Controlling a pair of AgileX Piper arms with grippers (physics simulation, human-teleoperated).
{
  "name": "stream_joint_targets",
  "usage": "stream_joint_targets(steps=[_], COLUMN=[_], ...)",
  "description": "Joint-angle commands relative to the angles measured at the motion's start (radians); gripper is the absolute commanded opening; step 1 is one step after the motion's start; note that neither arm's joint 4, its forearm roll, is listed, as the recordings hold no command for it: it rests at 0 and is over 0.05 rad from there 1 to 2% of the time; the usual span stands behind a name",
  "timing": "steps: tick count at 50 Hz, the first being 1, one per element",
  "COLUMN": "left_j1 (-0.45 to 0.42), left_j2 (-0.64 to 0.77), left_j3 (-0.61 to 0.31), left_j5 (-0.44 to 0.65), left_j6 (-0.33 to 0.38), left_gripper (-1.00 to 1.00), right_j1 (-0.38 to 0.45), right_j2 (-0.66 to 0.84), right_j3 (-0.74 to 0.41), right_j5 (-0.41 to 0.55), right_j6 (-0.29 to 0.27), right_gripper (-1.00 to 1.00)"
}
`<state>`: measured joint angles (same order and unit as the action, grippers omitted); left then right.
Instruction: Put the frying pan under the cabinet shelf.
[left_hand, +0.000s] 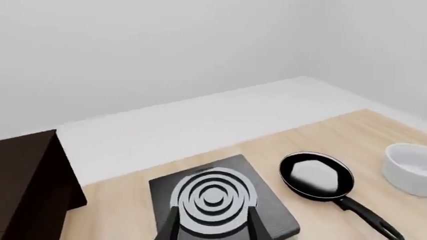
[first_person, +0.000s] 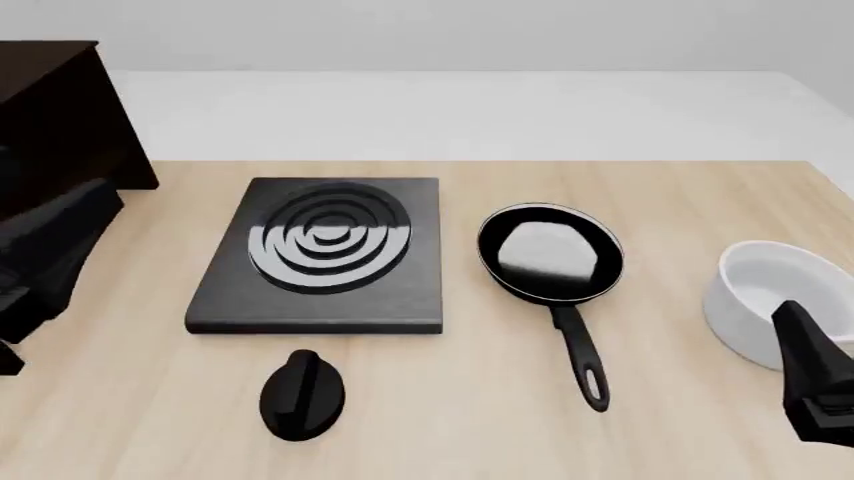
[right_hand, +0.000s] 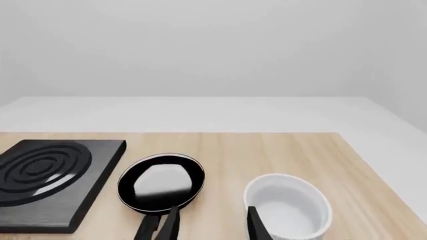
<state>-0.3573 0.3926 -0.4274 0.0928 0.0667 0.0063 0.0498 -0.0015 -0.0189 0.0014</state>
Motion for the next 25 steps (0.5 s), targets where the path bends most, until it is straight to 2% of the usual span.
stream_joint_targets(steps=[1, 8, 10, 25], left_j1=[-0.184, -0.245, -0.259, -0.404], left_j2=[0.316, 0.408, 0.424, 0.605], left_j3=[-0.201, -0.264, -0.277, -0.37], left_j5=[-0.006, -0.021, -0.029, -0.024], left_j6=[0.011, -0.015, -0.002, -0.187], left_gripper=[1.0, 1.0, 1.0, 1.0], right_j1=[0.0, -0.001, -0.002, -0.001], right_j2=[0.005, -0.009, -0.017, -0.024], right_j3=[0.001, 0.001, 0.001, 0.001], right_j5=[-0.002, 0.008, 0.014, 0.021], right_j6=[0.0, 0.001, 0.002, 0.005], right_gripper=[1.0, 1.0, 1.0, 1.0])
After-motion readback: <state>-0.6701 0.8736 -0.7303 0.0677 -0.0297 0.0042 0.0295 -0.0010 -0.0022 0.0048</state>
